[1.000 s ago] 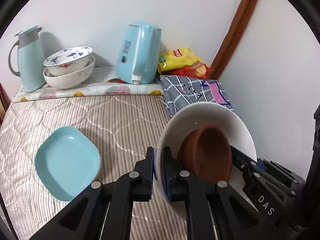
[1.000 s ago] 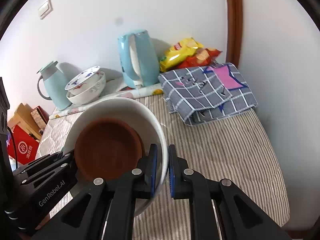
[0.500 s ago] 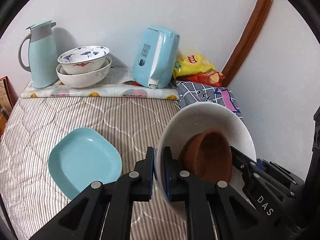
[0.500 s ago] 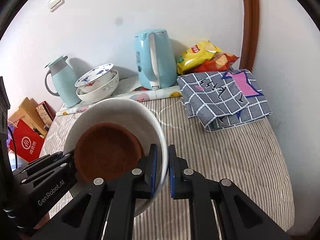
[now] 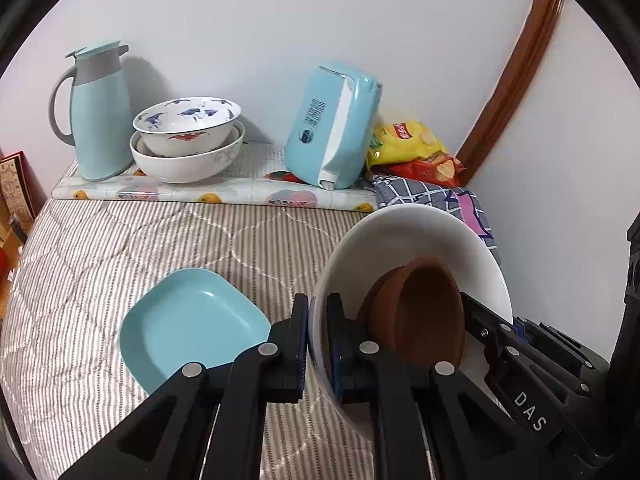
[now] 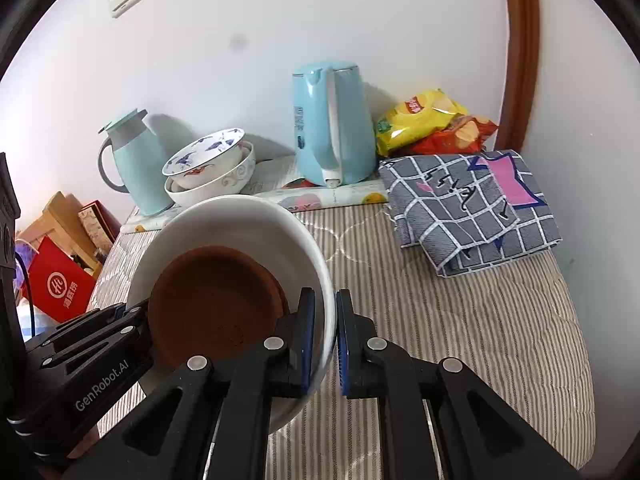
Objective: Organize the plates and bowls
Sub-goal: 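Lift the white bowl with the left tool and carry it toward the plate stack, then lower the white bowl onto the blue plate stack with the left tool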
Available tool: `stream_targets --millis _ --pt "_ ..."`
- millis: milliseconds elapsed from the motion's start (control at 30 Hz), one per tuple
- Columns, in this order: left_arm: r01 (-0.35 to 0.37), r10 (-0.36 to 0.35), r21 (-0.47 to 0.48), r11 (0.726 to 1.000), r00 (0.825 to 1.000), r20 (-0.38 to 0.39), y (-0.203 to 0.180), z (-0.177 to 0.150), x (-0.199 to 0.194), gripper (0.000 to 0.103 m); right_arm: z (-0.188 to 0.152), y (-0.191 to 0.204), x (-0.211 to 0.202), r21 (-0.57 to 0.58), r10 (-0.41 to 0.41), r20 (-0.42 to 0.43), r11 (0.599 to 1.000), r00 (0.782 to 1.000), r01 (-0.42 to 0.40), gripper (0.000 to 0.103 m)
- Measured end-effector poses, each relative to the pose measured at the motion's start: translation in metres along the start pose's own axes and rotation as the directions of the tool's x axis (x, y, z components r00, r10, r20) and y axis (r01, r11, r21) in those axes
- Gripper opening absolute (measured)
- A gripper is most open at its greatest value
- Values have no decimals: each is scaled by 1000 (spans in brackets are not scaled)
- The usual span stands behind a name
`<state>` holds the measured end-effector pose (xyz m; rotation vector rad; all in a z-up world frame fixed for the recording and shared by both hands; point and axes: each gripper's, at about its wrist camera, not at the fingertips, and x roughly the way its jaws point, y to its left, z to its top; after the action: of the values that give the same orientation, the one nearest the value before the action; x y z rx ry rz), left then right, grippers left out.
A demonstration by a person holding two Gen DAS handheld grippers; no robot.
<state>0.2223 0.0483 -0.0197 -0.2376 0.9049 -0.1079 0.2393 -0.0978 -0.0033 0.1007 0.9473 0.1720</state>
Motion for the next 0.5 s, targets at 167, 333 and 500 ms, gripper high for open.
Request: stream_targets --millis 167,333,500 --pt "-11 11 -9 1000 1000 6 10 4 -2 10 3 10 4 -7 12 1 1000 1000 -12 10" --pt "-22 22 -21 1000 1000 10 20 7 -3 10 7 20 8 -17 25 -1 1000 1000 -25 10" --pt "-33 33 -31 999 999 10 31 9 -2 10 9 29 15 -25 38 -7 999 999 -38 10"
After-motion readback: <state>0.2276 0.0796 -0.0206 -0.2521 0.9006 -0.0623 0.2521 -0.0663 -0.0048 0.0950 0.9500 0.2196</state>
